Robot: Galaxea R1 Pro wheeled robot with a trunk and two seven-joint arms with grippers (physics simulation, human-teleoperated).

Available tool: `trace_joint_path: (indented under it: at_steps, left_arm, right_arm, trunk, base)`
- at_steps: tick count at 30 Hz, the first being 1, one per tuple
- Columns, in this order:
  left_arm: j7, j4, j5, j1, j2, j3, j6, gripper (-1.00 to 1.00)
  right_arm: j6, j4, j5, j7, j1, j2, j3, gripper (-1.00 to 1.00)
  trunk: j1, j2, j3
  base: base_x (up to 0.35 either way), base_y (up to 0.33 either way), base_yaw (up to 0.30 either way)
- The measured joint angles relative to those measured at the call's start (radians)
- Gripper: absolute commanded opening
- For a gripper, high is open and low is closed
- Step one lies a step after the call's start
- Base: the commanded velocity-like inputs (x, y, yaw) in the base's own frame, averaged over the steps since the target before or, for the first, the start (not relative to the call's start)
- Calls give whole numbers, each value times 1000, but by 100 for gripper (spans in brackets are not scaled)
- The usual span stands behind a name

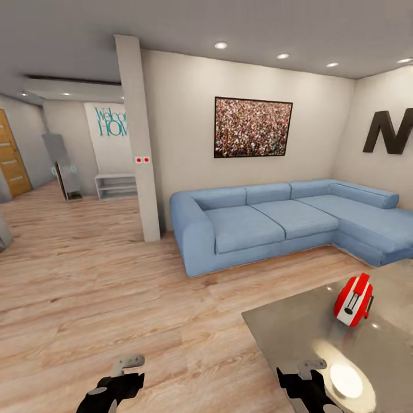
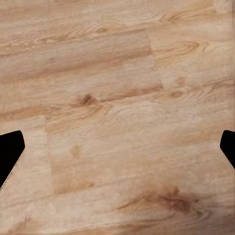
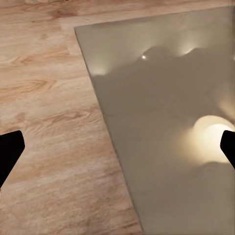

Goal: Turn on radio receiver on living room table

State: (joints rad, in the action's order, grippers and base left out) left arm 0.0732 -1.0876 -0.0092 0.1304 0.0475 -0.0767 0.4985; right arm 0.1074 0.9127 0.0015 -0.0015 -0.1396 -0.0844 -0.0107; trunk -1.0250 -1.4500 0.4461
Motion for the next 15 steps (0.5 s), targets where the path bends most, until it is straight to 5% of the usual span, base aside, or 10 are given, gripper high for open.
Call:
trace_joint_path:
  at_steps: [15]
  left_arm:
    - [14, 0, 0, 0, 0, -1, 0, 100]
  right_arm:
    - [-3, 0, 0, 0, 0, 0, 1, 100]
  trunk:
    - [0, 0, -11]
  base:
    - [240, 189, -254]
